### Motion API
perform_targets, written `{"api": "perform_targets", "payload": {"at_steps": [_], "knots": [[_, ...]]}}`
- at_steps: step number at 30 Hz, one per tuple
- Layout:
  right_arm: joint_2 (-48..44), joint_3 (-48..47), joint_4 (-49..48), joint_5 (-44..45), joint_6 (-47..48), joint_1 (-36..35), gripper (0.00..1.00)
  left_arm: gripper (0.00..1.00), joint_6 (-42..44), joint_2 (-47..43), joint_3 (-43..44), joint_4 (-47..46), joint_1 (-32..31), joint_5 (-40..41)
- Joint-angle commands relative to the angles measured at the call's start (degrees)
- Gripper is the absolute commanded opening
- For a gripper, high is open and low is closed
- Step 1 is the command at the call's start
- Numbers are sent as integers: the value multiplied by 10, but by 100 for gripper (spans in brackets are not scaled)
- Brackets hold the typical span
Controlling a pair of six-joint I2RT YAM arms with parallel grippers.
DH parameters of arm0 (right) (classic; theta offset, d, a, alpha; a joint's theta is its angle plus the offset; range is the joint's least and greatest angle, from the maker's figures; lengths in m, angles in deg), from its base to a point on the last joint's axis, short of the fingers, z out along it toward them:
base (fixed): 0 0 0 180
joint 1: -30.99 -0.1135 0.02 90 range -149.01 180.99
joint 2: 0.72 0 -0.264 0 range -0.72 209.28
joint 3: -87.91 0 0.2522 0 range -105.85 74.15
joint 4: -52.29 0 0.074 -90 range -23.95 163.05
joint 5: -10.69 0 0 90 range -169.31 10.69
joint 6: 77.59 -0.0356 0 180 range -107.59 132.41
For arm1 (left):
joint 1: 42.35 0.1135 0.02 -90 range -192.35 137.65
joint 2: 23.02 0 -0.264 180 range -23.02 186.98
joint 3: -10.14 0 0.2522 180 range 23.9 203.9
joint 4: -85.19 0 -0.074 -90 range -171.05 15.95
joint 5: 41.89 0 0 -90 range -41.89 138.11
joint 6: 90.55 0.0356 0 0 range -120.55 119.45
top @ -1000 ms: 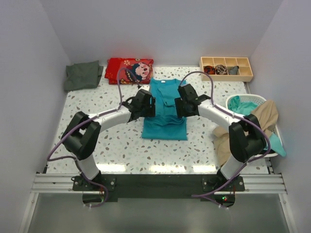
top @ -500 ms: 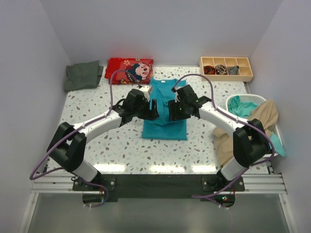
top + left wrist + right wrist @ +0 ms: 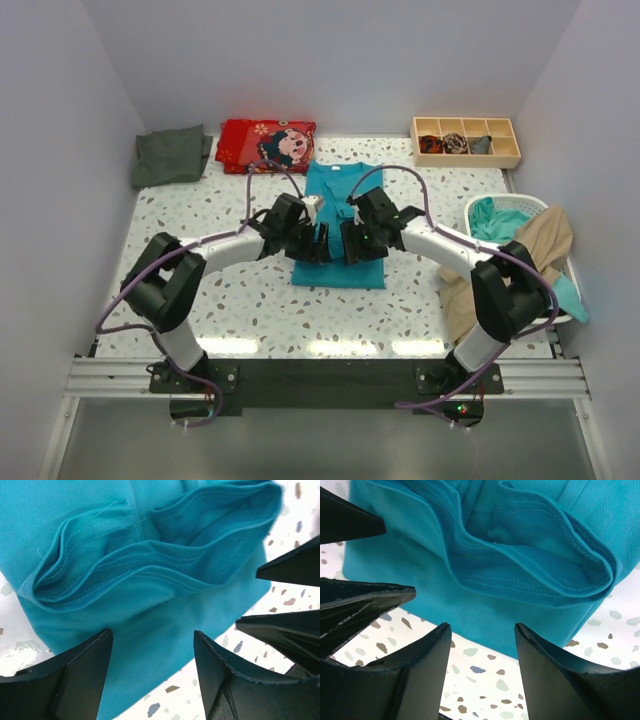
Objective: Fold and stack the t-shirts
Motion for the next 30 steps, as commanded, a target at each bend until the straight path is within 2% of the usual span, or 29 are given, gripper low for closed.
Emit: {"api": "perform_targets", "payload": {"at_steps": [1,4,14,23,26,30], "knots": [[19,-16,-17,22,-1,-1,59,70,8,33,39,-24,2,13],[44,-41,-17,56,12,5,60,70,11,56,63,-25,4,33],[125,-91,-16,79,38,65,61,70,10,98,100,-46,25,59],[176,-107,-24,101,46,87,61,70,32,111,84,-35,29,109],[183,-106,-12,133,45,90,61,70,37,109,81,-26,29,138],[162,-86,-11,184,39,93,61,70,45,90,68,-3,29,226]]}}
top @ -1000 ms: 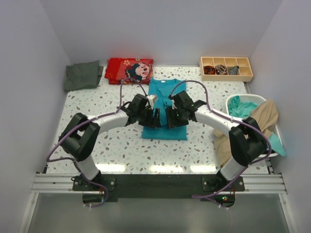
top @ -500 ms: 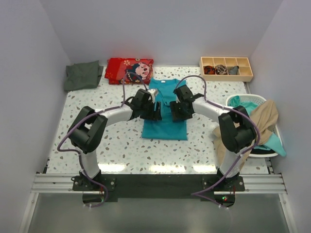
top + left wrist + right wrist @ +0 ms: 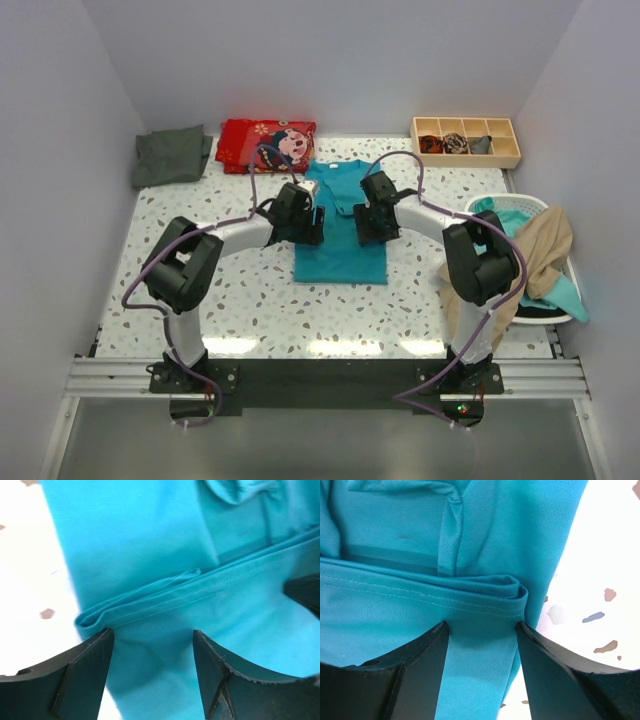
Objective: Fold and stack the t-shirts
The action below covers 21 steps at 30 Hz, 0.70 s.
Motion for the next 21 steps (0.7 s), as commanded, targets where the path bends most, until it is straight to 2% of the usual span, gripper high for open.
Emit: {"api": "perform_targets", "payload": {"at_steps": [1,6,12,15,18,21], "knots": [[-7,18,6,81,5,11,61,70,31,-20,-14,23,3,110],[-40,51,-24,45,16,14,62,70,34,-43,-26,0,2,87],[-136,87,-52,2,26,14,73,71,23,-129,-52,-43,1,64],[-184,95,-40,2,21,15,77,73,14,-158,-65,-28,1,53],[-213,108,-3,7,4,20,79,74,5,-175,-96,-26,1,15],[-239,161,-11,-42,-21,52,80,77,-13,-201,-162,-54,1,-33]]}}
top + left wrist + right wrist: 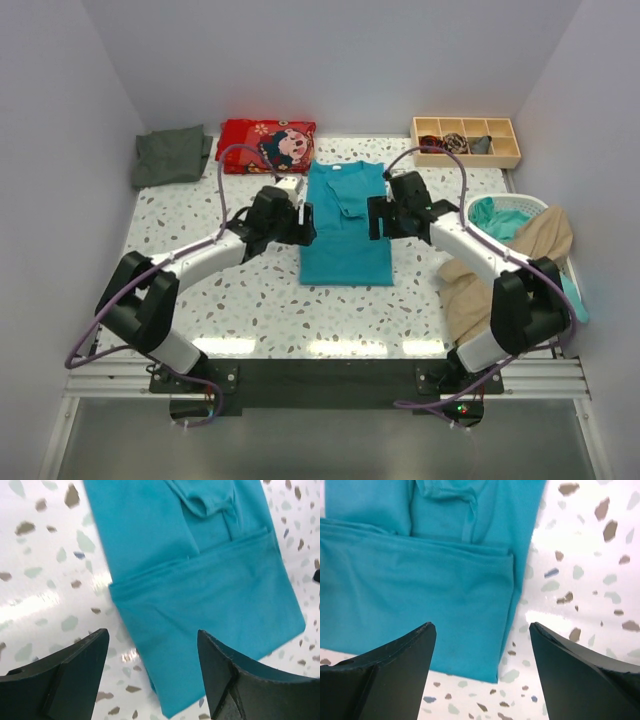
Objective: Fold and stack the t-shirts
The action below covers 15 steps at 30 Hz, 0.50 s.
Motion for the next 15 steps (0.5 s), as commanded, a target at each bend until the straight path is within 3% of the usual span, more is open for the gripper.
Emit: {"api": "perform_targets", "payload": {"at_steps": [1,4,9,15], "knots": [[-39,77,1,-78,-37,47,80,77,-29,-37,-105,-48,1,-76],[-72,155,-42,-162,-57,86,80,78,-45,-62,-175,-94,1,-118],[-101,227,-84,-212,-73,91,80,78,-67,-93,-273,-198,1,-171],[-79,252,-116,-259,-89,97,80,77,-85,-89,-305,-271,1,-220]]}}
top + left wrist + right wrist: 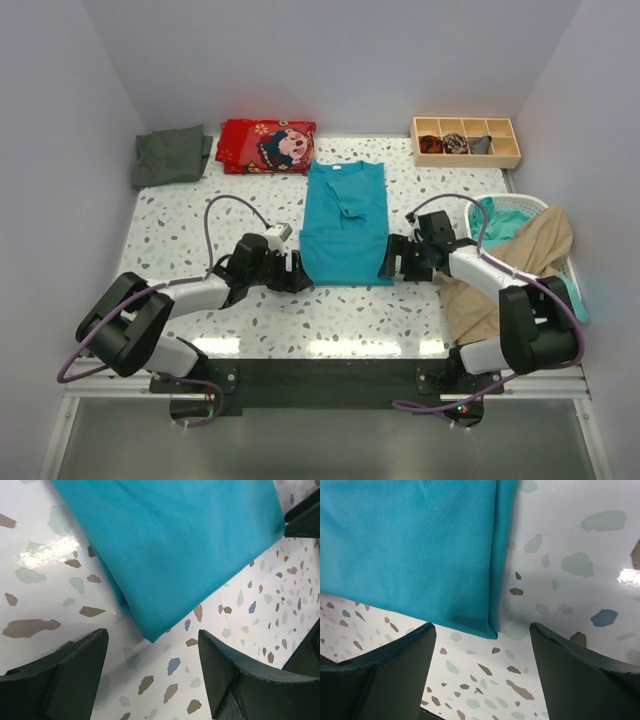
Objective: Fold and stack the t-shirts
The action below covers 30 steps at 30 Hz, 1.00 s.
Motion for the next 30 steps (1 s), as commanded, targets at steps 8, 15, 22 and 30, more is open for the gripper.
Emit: {"api": "perform_targets", "payload": {"at_steps": [8,15,22,30], "knots": [[74,21,-88,-111,-30,2,77,69,-41,73,-20,-151,1,-96],[107,19,-103,-110,-35,2,61,55,-35,130,4,-160,1,-85],[98,24,-95,-100,-34,3,7,18,-7,137,20,-113,1,-54],[30,51,-60,-98,-33,1,0,0,12,75,8,-9,-13,-42]]}}
